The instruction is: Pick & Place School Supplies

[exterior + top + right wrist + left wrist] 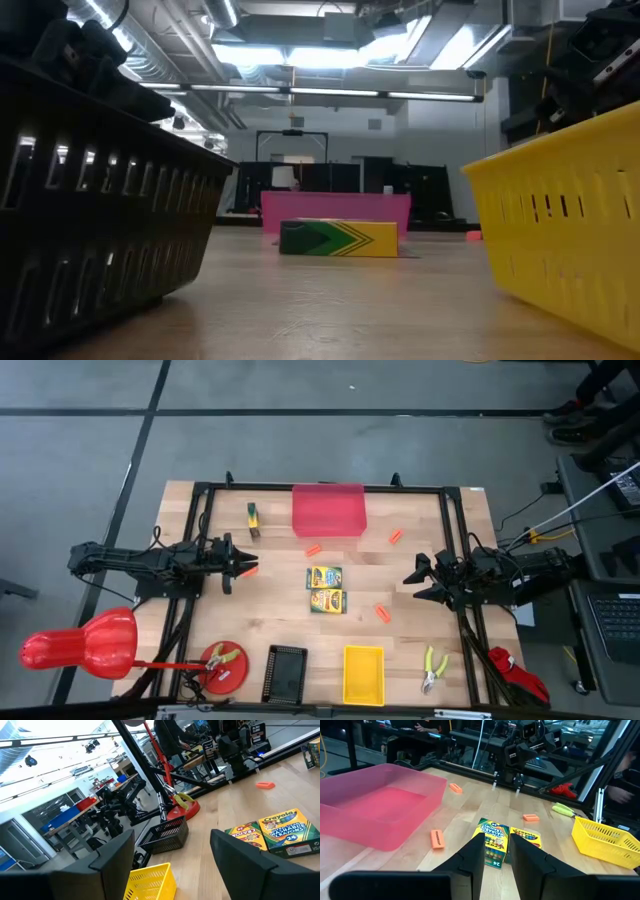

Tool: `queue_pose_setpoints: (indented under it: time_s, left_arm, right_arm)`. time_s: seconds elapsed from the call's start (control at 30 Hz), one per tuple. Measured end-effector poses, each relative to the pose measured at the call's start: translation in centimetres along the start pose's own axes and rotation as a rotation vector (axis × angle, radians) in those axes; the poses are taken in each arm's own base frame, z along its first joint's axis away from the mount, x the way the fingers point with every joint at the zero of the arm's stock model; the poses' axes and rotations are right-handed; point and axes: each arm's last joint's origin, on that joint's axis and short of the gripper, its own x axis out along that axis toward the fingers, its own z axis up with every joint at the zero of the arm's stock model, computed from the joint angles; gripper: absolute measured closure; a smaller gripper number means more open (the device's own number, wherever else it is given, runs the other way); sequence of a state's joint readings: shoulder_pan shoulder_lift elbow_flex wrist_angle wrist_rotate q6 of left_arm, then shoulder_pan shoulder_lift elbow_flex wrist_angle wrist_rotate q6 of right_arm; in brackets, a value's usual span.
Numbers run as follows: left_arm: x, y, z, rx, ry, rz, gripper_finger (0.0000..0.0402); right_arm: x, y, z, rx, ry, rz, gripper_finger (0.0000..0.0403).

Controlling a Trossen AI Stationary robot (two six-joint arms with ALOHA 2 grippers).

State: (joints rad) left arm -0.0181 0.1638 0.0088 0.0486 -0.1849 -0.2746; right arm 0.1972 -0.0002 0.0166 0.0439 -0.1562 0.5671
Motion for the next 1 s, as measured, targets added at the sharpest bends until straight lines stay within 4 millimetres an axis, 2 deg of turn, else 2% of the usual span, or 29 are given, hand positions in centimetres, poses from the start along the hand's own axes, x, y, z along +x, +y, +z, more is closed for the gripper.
queue_pose_setpoints:
  time_s: [0.5, 0.63, 0.7, 0.83, 1.0]
  left_arm:
    - [0.0, 0.0, 0.0, 0.000, 0.000, 0.001, 0.0315]
    - [0.0, 0.0, 0.0, 0.000, 0.000, 0.000, 0.0315]
    - [0.0, 0.0, 0.0, 0.000, -0.001, 0.000, 0.0315]
    - [0.0, 0.0, 0.0, 0.000, 0.000, 0.000, 0.0315]
    - [0.0, 0.0, 0.0, 0.000, 0.000, 0.000, 0.0315]
  right_arm:
    - [0.0, 0.0, 0.0, 0.000, -0.002, -0.002, 0.0140]
    - [0.0, -0.2, 0.6, 0.000, -0.118, -0.108, 0.0140]
    - [-0.1, -0.2, 1.1, 0.056, -0.226, -0.179, 0.0140]
    - [-0.5, 0.0, 2.4, 0.288, -0.460, -0.211, 0.0140]
    - [-0.3, -0.2, 2.2, 0.481, -0.482, -0.205, 0.0140]
